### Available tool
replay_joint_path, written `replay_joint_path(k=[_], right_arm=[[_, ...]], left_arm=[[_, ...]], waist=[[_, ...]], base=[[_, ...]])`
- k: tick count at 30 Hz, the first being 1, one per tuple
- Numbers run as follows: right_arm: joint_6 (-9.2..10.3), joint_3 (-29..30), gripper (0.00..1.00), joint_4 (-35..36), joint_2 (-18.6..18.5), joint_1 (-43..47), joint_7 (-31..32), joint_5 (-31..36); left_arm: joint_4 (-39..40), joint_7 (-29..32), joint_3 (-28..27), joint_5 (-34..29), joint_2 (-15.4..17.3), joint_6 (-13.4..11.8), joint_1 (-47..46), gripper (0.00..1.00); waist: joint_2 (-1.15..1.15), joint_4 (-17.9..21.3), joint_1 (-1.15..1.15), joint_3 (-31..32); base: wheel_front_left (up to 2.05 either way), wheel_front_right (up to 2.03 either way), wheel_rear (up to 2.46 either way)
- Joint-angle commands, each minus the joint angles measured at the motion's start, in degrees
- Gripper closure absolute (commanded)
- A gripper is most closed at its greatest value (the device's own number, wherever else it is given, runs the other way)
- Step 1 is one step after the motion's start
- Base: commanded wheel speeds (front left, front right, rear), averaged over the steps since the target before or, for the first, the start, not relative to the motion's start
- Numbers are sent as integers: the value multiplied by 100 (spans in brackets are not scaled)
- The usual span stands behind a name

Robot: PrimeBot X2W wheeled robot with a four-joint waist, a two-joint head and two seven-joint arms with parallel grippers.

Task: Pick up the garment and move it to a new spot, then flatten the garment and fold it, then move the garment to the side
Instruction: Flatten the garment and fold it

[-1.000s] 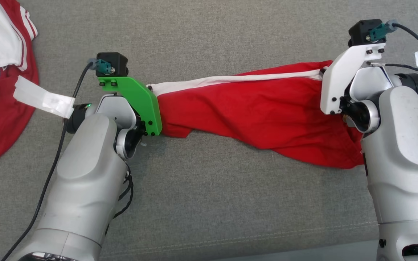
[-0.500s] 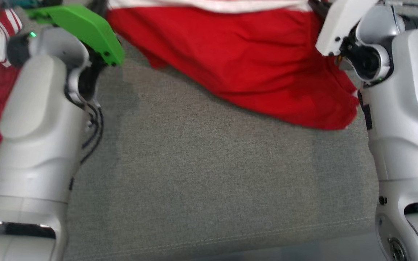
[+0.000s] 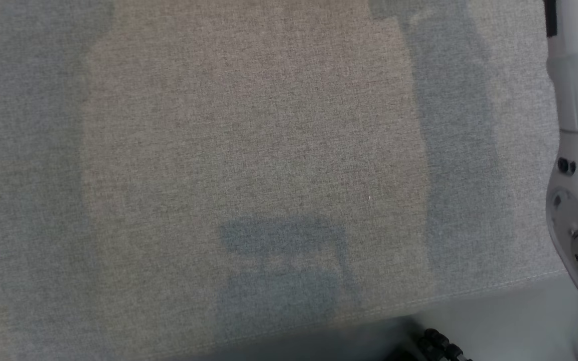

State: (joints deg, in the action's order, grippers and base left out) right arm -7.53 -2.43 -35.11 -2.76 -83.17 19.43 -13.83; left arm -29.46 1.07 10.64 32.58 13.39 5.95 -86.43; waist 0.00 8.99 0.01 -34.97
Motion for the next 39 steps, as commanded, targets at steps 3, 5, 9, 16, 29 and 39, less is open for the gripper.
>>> replay_joint_path(k=[3,5,9,16,29,39], right_arm=[[10,135,100,-242,-51,-480,-748,272],[10,193,100,-381,-54,-696,-1138,362],[10,204,100,-554,-91,-919,-1802,562],[9,-574,100,-1034,-337,-226,-1922,367],[10,-1591,100,-91,-1275,2124,-1229,-1261],[15,-1288,100,571,-1699,3951,-1138,-1612]], left_arm=[[107,-504,-122,-59,129,39,-538,100],[152,-820,-161,-74,133,44,-738,100],[263,-1293,-37,-128,162,105,-809,100],[568,-1552,544,53,220,155,579,100],[2168,-1635,66,164,-109,107,4471,100],[2516,-1642,207,17,-432,115,6402,100]], waist=[[0,141,-1,-366],[0,137,-1,-397],[0,86,-1,-478],[0,-224,-1,-531],[0,-674,-1,494],[0,-840,-1,1609]], base=[[0,0,0],[0,0,0],[0,0,0],[0,0,0],[0,0,0],[0,0,0]])
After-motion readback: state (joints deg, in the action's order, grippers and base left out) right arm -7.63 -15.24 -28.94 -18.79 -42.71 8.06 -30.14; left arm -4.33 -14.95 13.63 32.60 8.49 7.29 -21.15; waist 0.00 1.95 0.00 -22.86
